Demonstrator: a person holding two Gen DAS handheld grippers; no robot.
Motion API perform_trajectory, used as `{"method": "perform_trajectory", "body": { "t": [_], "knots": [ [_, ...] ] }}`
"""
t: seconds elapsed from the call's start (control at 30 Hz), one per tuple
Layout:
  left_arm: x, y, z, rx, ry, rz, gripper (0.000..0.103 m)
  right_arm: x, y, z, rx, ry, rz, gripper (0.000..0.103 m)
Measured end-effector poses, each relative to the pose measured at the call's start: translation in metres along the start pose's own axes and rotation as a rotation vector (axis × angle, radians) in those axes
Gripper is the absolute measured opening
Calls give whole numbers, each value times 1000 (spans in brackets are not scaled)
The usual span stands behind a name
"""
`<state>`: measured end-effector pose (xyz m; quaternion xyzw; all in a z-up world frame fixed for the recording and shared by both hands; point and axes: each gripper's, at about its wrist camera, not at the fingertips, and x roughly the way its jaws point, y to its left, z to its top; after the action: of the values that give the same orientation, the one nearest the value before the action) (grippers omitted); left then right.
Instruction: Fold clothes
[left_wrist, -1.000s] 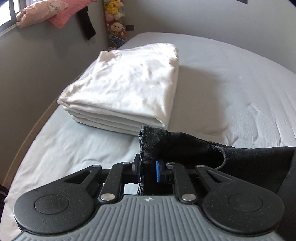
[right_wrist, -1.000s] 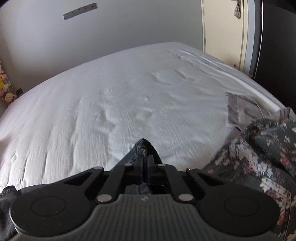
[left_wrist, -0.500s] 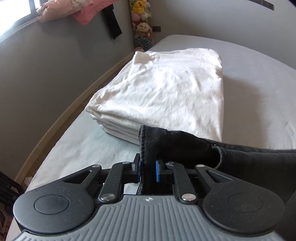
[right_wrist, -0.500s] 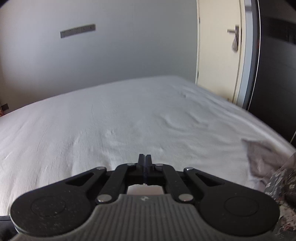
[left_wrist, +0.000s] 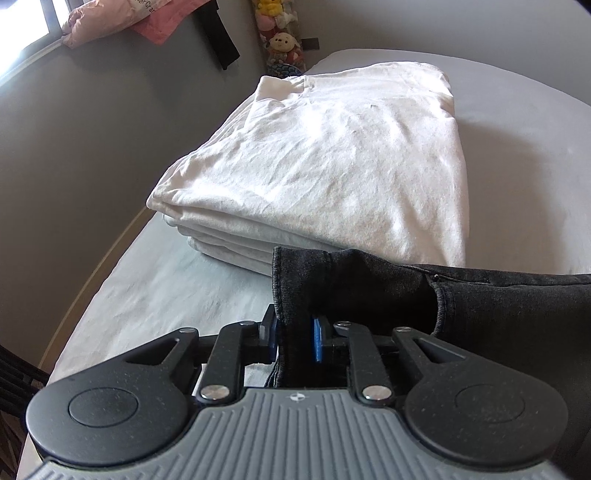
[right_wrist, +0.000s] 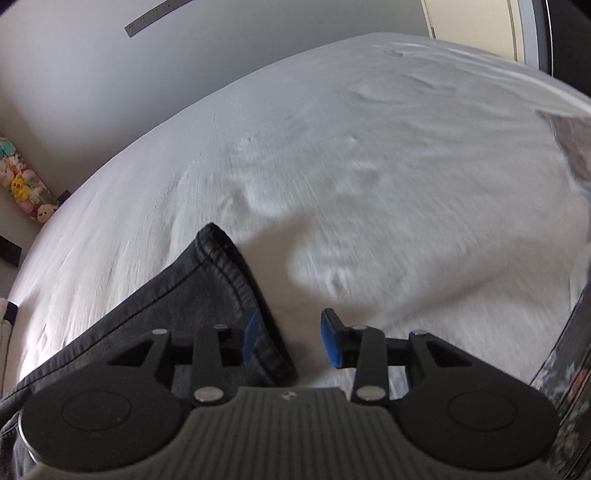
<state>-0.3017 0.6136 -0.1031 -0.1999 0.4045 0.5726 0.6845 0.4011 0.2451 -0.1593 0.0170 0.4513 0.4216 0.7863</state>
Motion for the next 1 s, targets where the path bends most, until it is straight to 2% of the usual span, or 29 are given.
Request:
{"method": "perform_trajectory", "body": {
  "t": [0.13,0.2,0.23,0.33,0.4,0.47,0.53,0.63,0.7,0.73,0.87,1.0],
  "knots": [
    [1,-3,-1,-10,7,17,21,6,-15,-19,139,17,77,52],
    [1,-4,0,-16,10,27,21,11,-15,-22,197,21,91,52],
    [-1,-5,0,-17,11,31,21,9,-11,-21,196,5,88,41],
    [-5,-2,2,-30,-1,44,20,4,0,-18,192,-42,79,18],
    [-3,-2,2,-38,1,60,20,-3,11,-11,151,-92,76,15],
    [2,-6,2,-33,5,78,20,-5,21,-3,110,-91,36,13],
    [7,-11,1,-22,17,94,23,0,26,-2,97,-68,-5,13],
    [1,-8,2,6,27,73,28,2,25,-7,84,-38,-42,14],
    [-8,-5,2,34,28,52,32,-3,21,-10,85,-27,-49,18],
    [-14,-3,1,43,24,42,35,-6,20,-12,85,-32,-57,24],
    [-44,6,-8,78,14,0,36,-28,18,-19,63,-42,-88,28],
    [-76,10,-26,129,2,-62,36,-50,31,-33,7,15,-52,33]
  ]
}}
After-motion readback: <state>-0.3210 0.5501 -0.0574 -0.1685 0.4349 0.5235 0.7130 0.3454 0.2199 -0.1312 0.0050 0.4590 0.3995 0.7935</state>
